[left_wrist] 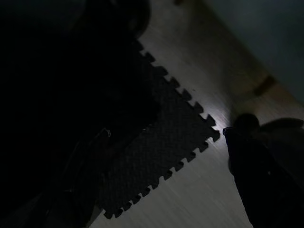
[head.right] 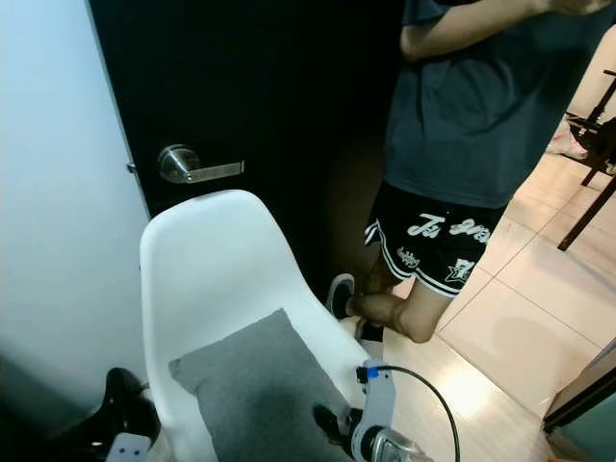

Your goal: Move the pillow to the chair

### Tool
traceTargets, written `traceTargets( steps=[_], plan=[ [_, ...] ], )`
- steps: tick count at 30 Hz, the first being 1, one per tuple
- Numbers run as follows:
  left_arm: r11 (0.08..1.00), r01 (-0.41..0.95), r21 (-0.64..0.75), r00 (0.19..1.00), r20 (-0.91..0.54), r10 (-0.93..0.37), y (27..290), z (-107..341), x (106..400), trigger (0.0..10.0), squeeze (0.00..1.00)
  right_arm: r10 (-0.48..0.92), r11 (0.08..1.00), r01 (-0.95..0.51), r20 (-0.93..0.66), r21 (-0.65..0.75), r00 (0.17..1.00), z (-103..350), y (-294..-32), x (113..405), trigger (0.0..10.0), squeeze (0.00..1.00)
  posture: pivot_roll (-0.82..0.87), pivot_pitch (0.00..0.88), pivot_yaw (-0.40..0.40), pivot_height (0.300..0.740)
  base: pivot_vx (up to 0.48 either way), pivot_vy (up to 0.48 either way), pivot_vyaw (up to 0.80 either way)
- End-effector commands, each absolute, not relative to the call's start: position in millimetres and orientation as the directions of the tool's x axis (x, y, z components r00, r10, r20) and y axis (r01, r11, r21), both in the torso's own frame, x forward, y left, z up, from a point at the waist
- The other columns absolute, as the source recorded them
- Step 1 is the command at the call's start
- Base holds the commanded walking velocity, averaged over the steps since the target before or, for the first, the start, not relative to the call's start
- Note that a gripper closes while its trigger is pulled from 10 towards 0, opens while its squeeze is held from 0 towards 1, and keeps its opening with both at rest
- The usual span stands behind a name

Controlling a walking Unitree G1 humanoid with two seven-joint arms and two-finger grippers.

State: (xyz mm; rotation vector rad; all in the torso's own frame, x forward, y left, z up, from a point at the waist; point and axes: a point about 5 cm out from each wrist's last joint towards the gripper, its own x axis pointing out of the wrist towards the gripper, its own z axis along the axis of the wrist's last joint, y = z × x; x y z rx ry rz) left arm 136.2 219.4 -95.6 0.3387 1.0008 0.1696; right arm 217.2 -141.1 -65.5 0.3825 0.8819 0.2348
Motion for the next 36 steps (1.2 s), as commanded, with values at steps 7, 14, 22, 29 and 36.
traceTargets(
  steps=[7,14,22,29,36],
  plan=[
    [0.944,0.062,0.326,0.488,-0.835,0.256,212,-101,126,10.0,0.0,0.243,0.957,0.004,-0.805,0.292,0.541,-82,-155,191,10.0,0.0,0.25,0.0,-0.131,0.74,0.0,0.0,0.0],
    [0.949,0.042,0.313,0.453,-0.852,0.261,212,-104,118,10.0,0.0,0.212,0.963,0.035,-0.835,0.266,0.507,-88,-162,179,10.0,0.0,0.26,0.0,-0.137,0.74,0.0,0.0,0.0],
    [0.951,0.028,0.309,0.436,-0.86,0.266,213,-105,115,10.0,0.0,0.153,0.983,0.013,-0.866,0.181,0.476,-90,-167,175,10.0,0.0,0.25,0.0,-0.133,0.74,0.0,0.0,0.0],
    [0.946,0.032,0.322,0.446,-0.852,0.274,217,-103,119,10.0,0.0,0.099,0.992,0.024,-0.878,0.124,0.469,-90,-171,176,10.0,0.0,0.24,0.0,-0.13,0.74,0.0,0.0,0.0],
    [0.939,0.041,0.342,0.546,-0.795,0.266,217,-94,144,10.0,0.0,-0.016,0.998,0.066,-0.897,0.014,0.443,-90,-183,175,10.0,0.0,0.24,0.0,-0.132,0.74,0.0,0.0,0.0]
  ],
)
